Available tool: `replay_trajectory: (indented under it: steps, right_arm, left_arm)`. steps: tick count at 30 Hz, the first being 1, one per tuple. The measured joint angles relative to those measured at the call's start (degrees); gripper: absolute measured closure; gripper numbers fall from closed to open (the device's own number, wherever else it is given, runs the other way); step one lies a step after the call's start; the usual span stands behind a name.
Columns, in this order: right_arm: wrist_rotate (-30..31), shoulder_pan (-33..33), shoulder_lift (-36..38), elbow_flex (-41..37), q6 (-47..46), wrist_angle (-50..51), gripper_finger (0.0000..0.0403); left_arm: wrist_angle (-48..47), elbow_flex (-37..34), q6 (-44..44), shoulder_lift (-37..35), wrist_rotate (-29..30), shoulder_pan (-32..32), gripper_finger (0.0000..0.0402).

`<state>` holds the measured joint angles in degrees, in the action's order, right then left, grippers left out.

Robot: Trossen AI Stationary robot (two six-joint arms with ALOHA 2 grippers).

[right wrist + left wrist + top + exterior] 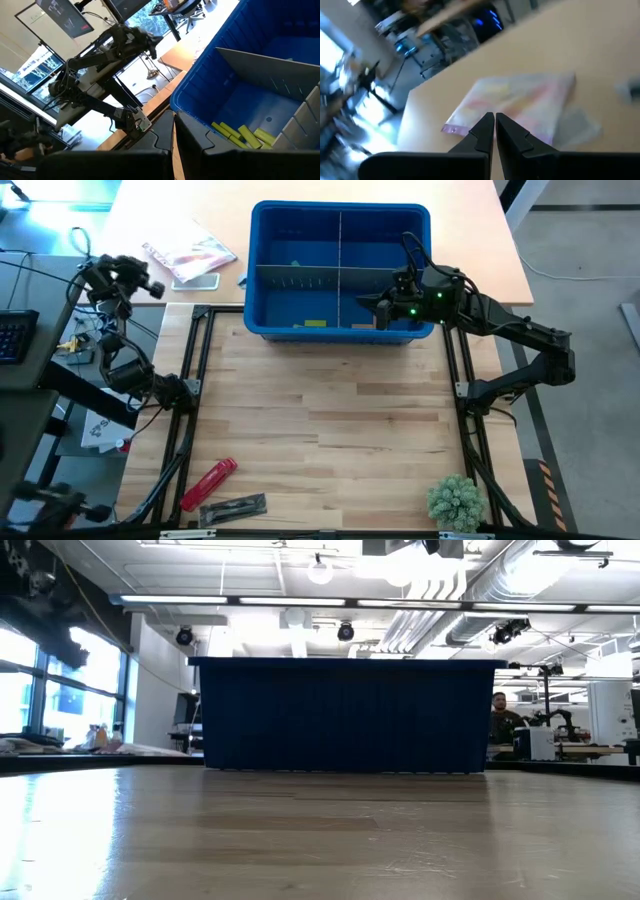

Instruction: Sort blocks

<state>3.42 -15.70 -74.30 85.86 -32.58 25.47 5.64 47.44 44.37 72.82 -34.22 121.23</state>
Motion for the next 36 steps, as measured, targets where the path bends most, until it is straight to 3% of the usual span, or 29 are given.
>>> replay_trajectory:
  steps: [3, 5, 12, 19, 25, 32, 36]
  right_arm:
    - [0.0, 0.0, 0.0, 0.0, 0.0, 0.0, 0.0398]
    - [0.0, 0.0, 0.0, 0.0, 0.0, 0.0, 0.0398]
    - [0.0, 0.0, 0.0, 0.0, 0.0, 0.0, 0.0398]
    - [0.0, 0.0, 0.0, 0.0, 0.0, 0.0, 0.0398]
    - [0.0, 0.0, 0.0, 0.0, 0.0, 0.0, 0.0398]
    - [0.0, 0.0, 0.0, 0.0, 0.0, 0.0, 0.0398]
    - [0.0, 0.0, 0.0, 0.0, 0.0, 0.0, 0.0398]
  left_arm:
    - [-5.3, 0.0, 20.1, 0.9, 0.4, -1.8, 0.0402]
    - [-8.1, 0.0, 30.5, 2.4, 4.4, -3.7, 0.0402]
    - [-8.4, 0.0, 46.6, 9.4, 18.1, -9.2, 0.0391]
    - [-5.5, 0.0, 54.0, 14.6, 20.7, -14.2, 0.0312]
    - [7.6, 0.0, 51.7, 20.4, 20.8, -17.1, 0.0245]
    - [11.3, 0.0, 51.0, 26.8, 22.0, -18.8, 0.0224]
    - [19.5, 0.0, 48.9, 30.2, 23.8, -19.7, 0.0226]
